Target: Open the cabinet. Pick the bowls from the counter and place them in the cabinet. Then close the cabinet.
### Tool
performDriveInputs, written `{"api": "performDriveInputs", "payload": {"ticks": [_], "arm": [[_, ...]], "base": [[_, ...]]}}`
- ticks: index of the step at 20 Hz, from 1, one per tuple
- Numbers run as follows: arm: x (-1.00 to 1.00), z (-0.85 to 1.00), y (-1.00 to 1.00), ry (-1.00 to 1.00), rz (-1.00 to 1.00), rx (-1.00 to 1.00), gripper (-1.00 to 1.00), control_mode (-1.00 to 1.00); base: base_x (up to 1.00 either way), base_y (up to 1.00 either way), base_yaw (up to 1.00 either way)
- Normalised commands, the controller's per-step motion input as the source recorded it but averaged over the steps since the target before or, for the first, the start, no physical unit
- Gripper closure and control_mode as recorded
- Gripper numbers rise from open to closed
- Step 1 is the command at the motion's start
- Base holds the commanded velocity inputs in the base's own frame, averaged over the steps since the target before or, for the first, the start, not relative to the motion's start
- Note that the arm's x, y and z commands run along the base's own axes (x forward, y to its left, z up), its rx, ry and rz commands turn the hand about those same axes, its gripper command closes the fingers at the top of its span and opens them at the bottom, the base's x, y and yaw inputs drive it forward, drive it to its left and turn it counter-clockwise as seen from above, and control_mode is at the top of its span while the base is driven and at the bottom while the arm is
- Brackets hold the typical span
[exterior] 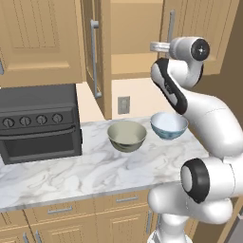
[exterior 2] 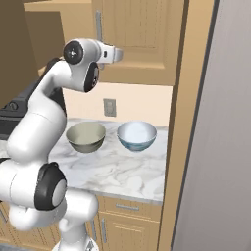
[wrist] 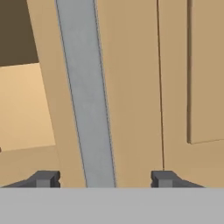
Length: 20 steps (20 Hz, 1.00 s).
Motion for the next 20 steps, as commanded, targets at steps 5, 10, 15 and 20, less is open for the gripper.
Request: {"api": "performDriveInputs", "payload": {"ticks": [5, 10, 15, 20], "arm": [[-0.86, 0.0, -0.75, 0.0, -0.06, 0.06, 1.0, -1.0], [-0.98, 0.05, -0.99, -0.03, -0.09, 0.05, 1.0, -1.0], [-1.0, 0.03, -1.0, -0.04, -0.09, 0.04, 1.0, -1.0], [-0.26, 0.0, -0.29, -0.01, -0.05, 0.01, -1.0, -1.0]], "base": [[0.0, 0.0, 0.0], [0.0, 0.0, 0.0], [0.0, 0.0, 0.0], [0.0, 0.0, 0.0]]}}
